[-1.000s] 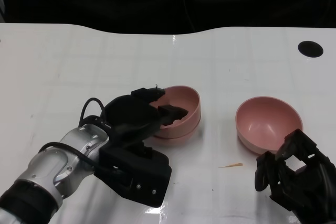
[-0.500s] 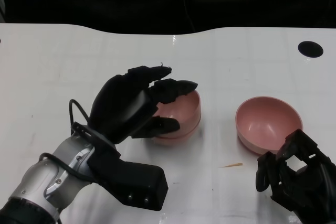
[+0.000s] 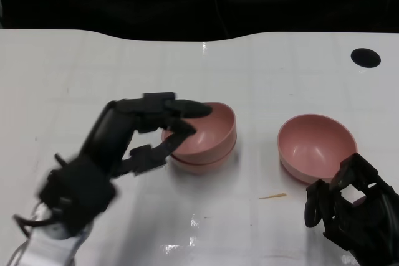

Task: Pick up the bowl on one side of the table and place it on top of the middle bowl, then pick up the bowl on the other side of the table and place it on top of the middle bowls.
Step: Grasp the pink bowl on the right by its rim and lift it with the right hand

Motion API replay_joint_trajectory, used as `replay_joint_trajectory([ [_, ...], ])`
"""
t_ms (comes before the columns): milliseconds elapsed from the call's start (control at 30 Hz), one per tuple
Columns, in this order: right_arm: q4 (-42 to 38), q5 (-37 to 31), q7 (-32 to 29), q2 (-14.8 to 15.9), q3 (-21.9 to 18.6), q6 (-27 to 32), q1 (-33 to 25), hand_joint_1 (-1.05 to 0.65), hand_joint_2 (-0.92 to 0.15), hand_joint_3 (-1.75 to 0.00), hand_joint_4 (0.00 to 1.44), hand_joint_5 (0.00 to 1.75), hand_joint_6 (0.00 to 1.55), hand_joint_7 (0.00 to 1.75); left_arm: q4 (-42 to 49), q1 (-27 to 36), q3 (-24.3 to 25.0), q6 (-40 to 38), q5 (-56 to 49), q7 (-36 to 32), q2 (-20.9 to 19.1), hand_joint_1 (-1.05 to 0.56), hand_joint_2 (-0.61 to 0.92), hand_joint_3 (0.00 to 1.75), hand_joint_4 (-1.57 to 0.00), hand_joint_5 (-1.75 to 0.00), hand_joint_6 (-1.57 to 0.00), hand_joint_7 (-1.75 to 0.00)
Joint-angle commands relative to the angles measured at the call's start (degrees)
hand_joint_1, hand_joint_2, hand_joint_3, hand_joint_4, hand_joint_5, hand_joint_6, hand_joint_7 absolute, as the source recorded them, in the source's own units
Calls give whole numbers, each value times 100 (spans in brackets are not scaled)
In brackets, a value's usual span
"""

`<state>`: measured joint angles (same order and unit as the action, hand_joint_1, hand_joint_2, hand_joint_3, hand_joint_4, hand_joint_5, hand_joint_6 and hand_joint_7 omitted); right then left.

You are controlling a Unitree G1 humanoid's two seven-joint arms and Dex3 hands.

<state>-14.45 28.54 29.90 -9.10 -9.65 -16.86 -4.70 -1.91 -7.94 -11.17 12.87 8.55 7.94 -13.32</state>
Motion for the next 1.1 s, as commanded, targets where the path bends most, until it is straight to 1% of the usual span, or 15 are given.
replay_joint_trajectory([
  [33, -33, 75, 41, 101, -82, 10, 22, -2, -53, -128, 98, 175, 71, 166, -512, 356, 363, -541, 642, 440, -104, 7, 67, 97, -47, -156, -63, -109],
  [133, -16, 10, -36, 70, -80, -45, 9, -2, -52, -129, 99, 175, 72, 166, -850, 722, 734, -1295, 1514, 737, -57, 10, 60, 117, -42, -172, -59, -128],
  [267, -15, 6, -33, 65, -83, -55, 9, -2, -52, -129, 99, 175, 72, 166, -1031, 802, 912, -1669, 1710, 862, 8, 11, 60, 122, -41, -174, -58, -133],
  [300, -39, 16, -3, 69, -87, -64, 20, -2, -52, -129, 99, 175, 72, 166, -1088, 940, 1043, -1910, 2057, 946, 45, 11, 60, 122, -41, -175, -58, -133],
  [367, -79, 28, 51, 85, -91, -80, 40, -4, -52, -129, 99, 175, 72, 166, -1163, 1150, 1243, -2242, 2510, 1124, 49, 15, 65, 131, -51, -175, -56, -151],
  [433, -72, 19, 42, 80, -92, -76, 39, -4, -52, -128, 99, 175, 72, 166, -1178, 1235, 1360, -2381, 2672, 1259, 27, 15, 66, 132, -54, -175, -56, -157],
  [467, -60, -5, 4, 68, -92, -80, 33, -4, -52, -129, 99, 175, 72, 166, -1196, 1288, 1431, -2477, 2751, 1302, 3, 15, 66, 133, -58, -175, -56, -164],
  [533, -48, -36, -39, 53, -94, -86, 27, -3, -51, -132, 99, 175, 72, 167, -1228, 1348, 1532, -2618, 2829, 1360, -7, 14, 66, 133, -62, -175, -57, -171],
  [667, -102, -5, 45, 78, -117, -92, 56, -3, -50, -134, 99, 175, 71, 167, -1261, 1460, 1754, -2947, 3102, 1515, -36, 16, 71, 134, -70, -175, -59, -174],
  [833, -109, -6, 52, 75, -123, -96, 60, -3, -50, -135, 98, 175, 71, 167, -1293, 1450, 1834, -3059, 3063, 1569, 23, 16, 71, 134, -71, -175, -59, -175],
  [867, -93, 12, 58, 72, -126, -82, 52, -3, -49, -135, 98, 175, 71, 167, -1300, 1501, 1878, -3133, 3081, 1583, -25, 18, 73, 135, -75, -175, -62, -175],
  [900, -67, 26, 62, 76, -124, -55, 36, -3, -49, -135, 99, 175, 71, 168, -1200, 1544, 1919, -3225, 3126, 1772, -157, 20, 75, 139, -84, -175, -69, -175],
  [933, -51, 39, 64, 76, -126, -38, 26, -3, -50, -134, 98, 175, 71, 166, -1118, 1573, 1955, -3309, 3152, 1926, -260, 20, 74, 147, -96, -175, -82, -175],
  [967, -38, 27, 48, 75, -124, -37, 17, -2, -50, -133, 98, 175, 71, 166, -1034, 1586, 1985, -3371, 3175, 2069, -335, 19, 74, 150, -101, -175, -87, -175],
  [1100, -31, 0, 25, 71, -124, -47, 12, -3, -50, -132, 98, 175, 72, 165, -944, 1571, 2048, -3452, 3167, 2257, -363, 18, 72, 154, -106, -175, -93, -175],
])
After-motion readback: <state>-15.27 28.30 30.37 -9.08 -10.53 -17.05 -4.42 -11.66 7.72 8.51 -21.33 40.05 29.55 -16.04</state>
